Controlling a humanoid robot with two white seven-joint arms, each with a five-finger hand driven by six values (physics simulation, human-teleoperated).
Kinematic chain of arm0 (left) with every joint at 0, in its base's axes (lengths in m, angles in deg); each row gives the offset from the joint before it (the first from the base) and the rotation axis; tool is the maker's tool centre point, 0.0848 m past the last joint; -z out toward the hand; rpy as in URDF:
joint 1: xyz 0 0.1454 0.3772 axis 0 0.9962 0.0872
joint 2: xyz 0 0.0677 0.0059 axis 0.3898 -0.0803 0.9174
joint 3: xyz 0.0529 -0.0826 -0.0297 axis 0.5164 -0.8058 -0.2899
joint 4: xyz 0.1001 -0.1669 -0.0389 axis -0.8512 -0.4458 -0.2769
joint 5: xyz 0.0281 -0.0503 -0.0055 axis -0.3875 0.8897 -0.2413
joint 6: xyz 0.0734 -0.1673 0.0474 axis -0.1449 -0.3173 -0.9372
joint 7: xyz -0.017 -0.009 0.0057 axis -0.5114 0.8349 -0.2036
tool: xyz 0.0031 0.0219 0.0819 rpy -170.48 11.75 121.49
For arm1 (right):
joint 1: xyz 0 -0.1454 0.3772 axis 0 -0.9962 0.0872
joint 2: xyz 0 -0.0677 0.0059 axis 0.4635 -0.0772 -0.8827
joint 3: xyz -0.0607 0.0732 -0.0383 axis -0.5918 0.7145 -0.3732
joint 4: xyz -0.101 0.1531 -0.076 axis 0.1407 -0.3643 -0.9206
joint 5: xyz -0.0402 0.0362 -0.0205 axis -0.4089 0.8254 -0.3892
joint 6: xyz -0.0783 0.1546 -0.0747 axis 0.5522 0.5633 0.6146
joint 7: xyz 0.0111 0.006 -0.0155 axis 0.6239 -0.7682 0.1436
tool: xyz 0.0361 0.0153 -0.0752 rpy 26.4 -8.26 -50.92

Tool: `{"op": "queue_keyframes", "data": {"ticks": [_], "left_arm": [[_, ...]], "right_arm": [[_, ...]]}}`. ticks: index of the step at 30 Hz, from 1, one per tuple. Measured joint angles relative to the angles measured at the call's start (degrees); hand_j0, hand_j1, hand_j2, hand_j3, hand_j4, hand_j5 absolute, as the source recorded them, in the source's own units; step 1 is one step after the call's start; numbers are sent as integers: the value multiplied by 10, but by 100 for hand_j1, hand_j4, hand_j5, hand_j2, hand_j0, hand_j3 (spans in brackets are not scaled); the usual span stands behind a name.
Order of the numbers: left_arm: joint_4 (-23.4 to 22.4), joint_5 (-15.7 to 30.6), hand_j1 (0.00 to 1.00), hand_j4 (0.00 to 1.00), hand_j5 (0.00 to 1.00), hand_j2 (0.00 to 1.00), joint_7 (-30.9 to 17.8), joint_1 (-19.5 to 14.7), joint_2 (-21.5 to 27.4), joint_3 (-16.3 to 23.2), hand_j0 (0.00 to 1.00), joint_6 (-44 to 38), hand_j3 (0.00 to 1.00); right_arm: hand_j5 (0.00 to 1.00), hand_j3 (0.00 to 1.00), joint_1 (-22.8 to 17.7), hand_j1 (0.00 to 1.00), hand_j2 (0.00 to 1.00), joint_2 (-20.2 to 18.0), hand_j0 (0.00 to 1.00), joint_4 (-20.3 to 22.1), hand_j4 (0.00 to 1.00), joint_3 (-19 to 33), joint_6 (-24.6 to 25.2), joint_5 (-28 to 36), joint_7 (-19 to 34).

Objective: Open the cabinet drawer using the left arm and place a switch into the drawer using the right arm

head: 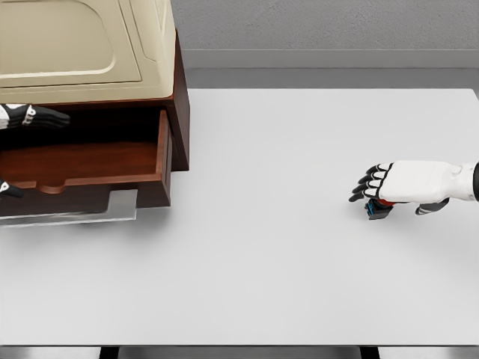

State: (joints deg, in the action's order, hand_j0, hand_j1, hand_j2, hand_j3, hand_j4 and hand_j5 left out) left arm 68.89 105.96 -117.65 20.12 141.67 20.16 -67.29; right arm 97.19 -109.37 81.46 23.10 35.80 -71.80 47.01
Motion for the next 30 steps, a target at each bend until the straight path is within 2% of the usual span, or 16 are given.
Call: {"op": "queue_keyframes", "data": {"ticks": [1,9,13,17,21,22,30], "left_arm": [[0,4,100,100,100,100,0,0,1,-1,100,5,100],[1,14,100,100,100,100,-1,-3,1,-2,100,18,100],[1,14,100,100,100,100,-1,-3,1,-3,100,19,100],[1,14,100,100,100,100,-1,-3,1,-3,100,20,100],[1,14,100,100,100,100,-1,-3,2,-3,100,20,100],[1,14,100,100,100,100,-1,-3,2,-3,100,20,100],[1,12,100,100,100,100,-1,-2,1,-3,100,17,100]], "right_arm": [[90,90,0,90,90,0,90,0,90,0,0,0,0],[90,90,0,90,90,1,90,-2,90,-9,0,-1,0],[85,85,0,85,85,1,85,-4,85,-10,0,-2,0],[85,85,0,85,85,1,85,-9,85,-9,0,-3,0],[80,80,0,80,80,1,80,-11,80,-8,0,-4,0],[75,75,0,75,75,1,75,-11,75,-8,0,-4,0],[70,70,0,70,70,2,70,-11,70,-8,0,-4,0]]}}
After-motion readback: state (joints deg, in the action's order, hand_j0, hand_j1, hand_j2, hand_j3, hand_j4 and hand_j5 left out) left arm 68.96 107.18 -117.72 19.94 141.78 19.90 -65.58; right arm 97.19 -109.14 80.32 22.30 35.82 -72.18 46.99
